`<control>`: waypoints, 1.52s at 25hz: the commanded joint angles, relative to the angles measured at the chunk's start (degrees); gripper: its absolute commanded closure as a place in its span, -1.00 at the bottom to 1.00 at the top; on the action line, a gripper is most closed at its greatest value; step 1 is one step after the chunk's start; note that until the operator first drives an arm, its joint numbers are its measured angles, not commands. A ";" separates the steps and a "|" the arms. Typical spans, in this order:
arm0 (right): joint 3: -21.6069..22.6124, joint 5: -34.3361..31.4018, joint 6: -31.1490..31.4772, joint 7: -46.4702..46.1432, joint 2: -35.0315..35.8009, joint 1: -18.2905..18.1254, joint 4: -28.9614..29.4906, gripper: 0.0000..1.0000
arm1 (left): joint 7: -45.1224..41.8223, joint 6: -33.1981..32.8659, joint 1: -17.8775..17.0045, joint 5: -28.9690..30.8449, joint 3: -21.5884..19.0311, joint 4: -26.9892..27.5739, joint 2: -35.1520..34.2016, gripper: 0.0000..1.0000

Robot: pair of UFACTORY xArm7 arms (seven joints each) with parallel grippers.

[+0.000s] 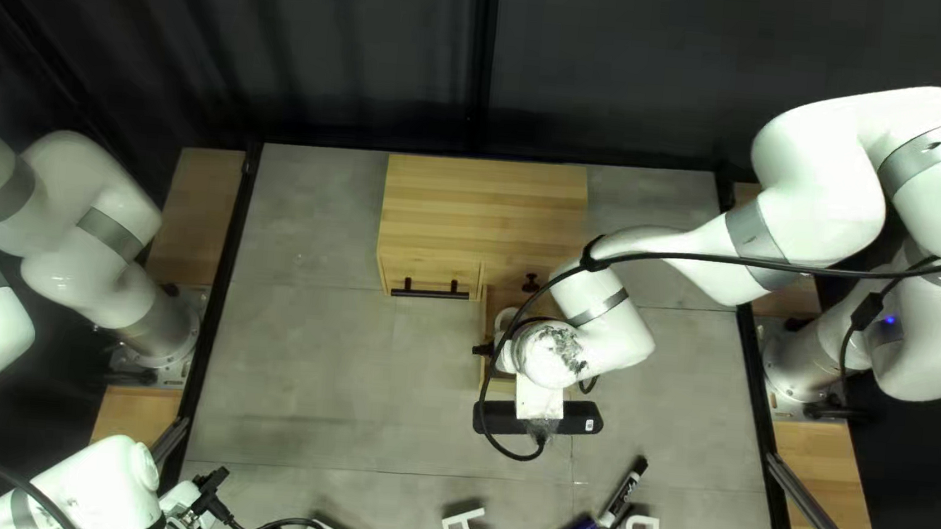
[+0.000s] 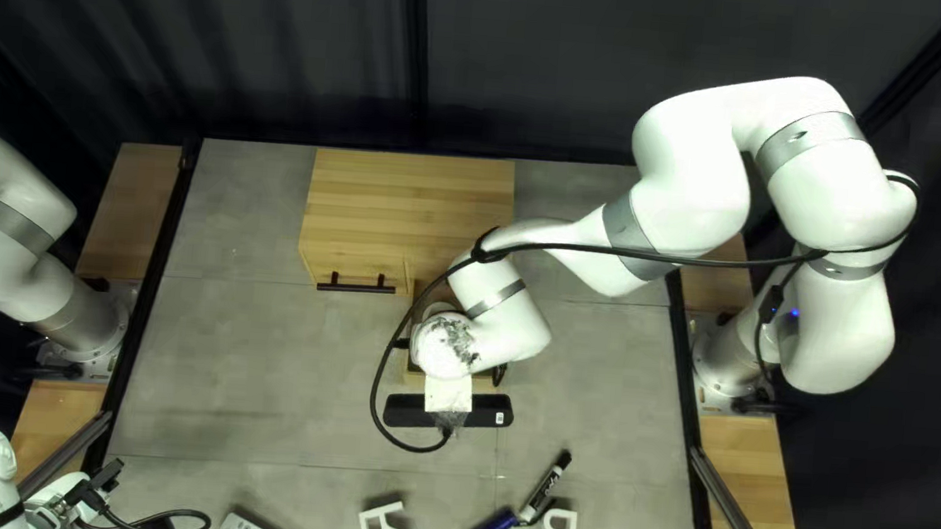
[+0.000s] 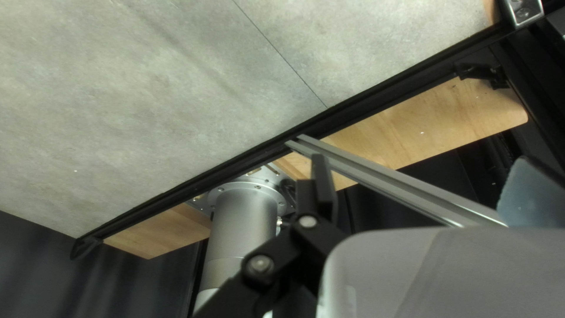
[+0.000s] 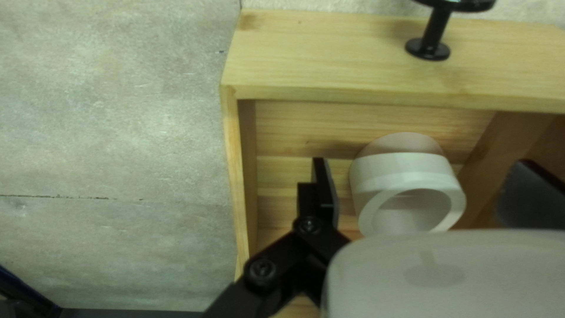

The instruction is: Open drawers and place objects into drawer and close

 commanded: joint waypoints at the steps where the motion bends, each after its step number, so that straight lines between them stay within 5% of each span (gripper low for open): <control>1: -0.30 -0.06 -0.56 -0.05 -0.08 -0.43 -0.68 -1.00 | 0.00 0.00 0.00 0.00 0.00 0.00 0.00 -1.00; 38: -3.67 -4.57 -1.17 2.76 -2.88 -2.04 -3.94 -1.00 | 0.00 0.00 0.00 0.00 0.00 0.00 0.00 -1.00</control>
